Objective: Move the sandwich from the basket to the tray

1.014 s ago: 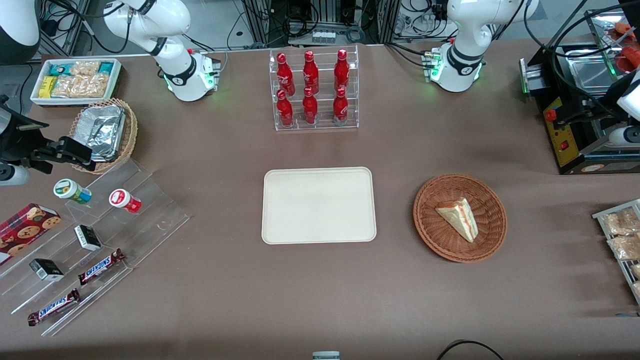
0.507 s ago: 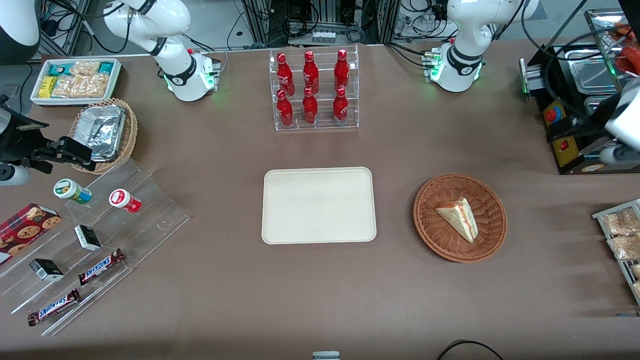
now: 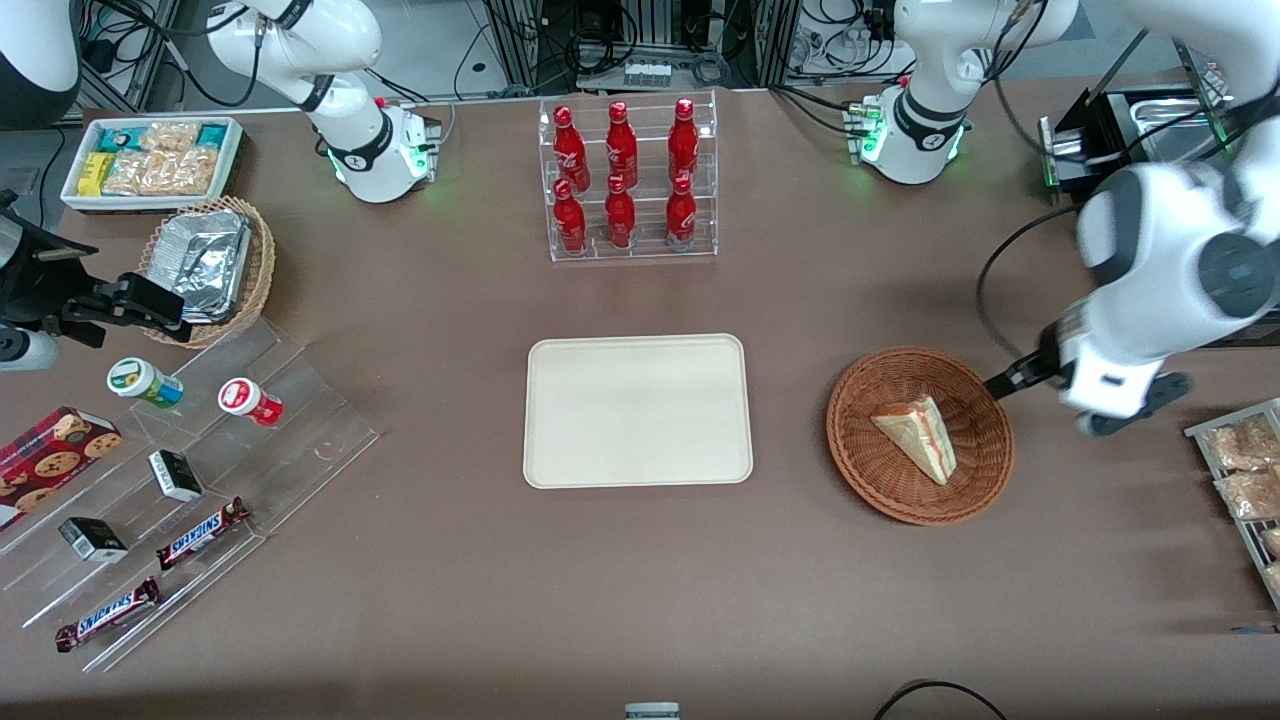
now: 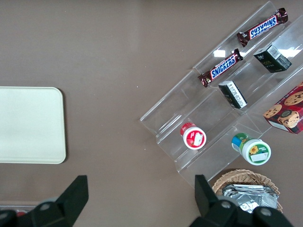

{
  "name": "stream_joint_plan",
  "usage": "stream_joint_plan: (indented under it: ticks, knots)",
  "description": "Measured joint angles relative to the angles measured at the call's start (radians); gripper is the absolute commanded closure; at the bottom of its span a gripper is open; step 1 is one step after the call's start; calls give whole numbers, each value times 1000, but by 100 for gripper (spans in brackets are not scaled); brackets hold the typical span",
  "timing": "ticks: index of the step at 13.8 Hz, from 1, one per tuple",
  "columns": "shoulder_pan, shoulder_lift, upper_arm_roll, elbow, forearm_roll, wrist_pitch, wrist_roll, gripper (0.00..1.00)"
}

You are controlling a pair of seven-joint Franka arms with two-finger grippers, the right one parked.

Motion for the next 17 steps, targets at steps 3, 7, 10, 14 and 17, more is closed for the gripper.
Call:
stream_joint_plan:
  ticks: [3, 7, 10, 14, 17]
  knots:
    - [-76, 95, -5, -10, 0, 116, -209, 0]
    - [-102, 137, -3, -106, 0, 307, -262, 0]
    - [-104, 147, -2, -185, 3, 401, -263, 67]
    - [-106, 154, -2, -181, 5, 418, -278, 100]
    - [-107, 153, -2, -126, 10, 351, -280, 100]
